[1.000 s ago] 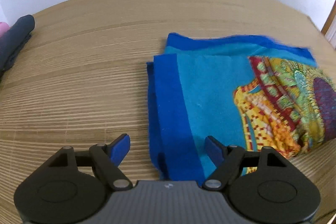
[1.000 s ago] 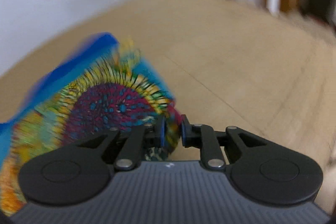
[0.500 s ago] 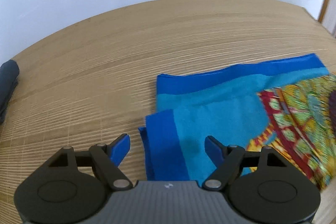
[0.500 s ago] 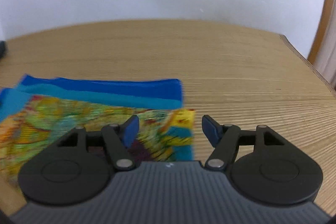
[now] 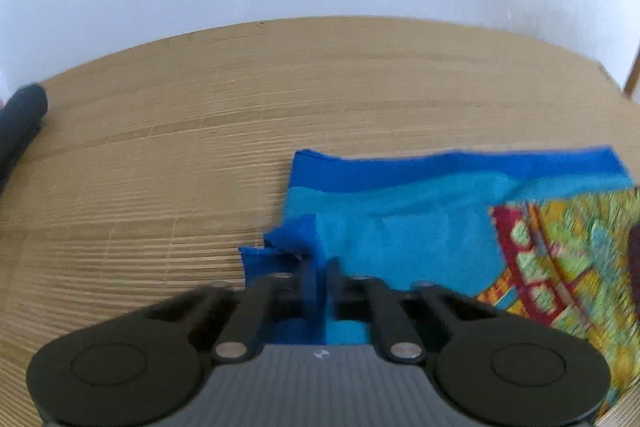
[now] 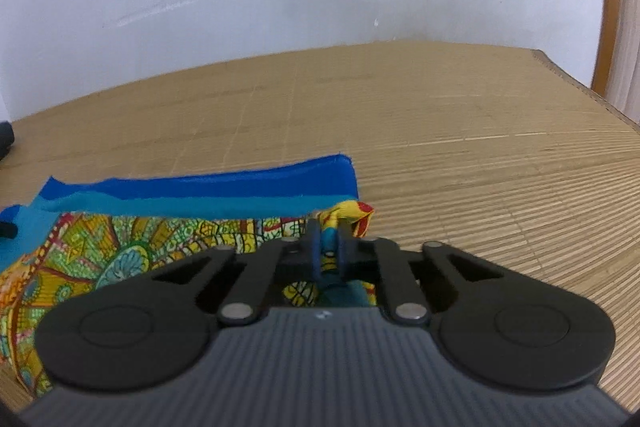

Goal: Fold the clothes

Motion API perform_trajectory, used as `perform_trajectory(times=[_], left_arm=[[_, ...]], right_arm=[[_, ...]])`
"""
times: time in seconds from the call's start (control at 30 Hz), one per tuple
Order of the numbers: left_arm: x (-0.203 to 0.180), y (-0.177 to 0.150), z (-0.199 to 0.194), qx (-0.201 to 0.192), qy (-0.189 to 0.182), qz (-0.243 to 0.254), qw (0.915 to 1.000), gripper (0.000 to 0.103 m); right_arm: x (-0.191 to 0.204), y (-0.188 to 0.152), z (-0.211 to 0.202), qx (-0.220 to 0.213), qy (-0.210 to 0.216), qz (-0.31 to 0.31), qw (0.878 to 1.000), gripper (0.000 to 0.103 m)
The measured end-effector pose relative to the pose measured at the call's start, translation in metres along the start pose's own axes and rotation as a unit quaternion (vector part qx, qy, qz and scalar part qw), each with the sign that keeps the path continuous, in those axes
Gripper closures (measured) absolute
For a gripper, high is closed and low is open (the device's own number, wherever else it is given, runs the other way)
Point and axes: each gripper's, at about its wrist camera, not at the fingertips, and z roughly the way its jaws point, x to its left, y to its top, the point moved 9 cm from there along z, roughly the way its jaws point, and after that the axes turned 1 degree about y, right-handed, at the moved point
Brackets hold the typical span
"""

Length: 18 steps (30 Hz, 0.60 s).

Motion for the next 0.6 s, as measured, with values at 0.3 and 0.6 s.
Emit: perform_trajectory(times=[0.3, 0.6], left_arm=[[0.004, 0.038, -0.03, -0.052, -0.039, -0.054, 0.9964, 0.1], [-0.001, 0.027, -0.009, 0.006, -0.041, -0.017, 0.999, 0.068]], right_arm=[[0.006, 0.044, -0.032, -0.083, 0.016, 0.019, 0.996, 0.097], [-0.007, 0.031, -0.014, 0.032, 0.057, 0.018, 0.998, 0.078]])
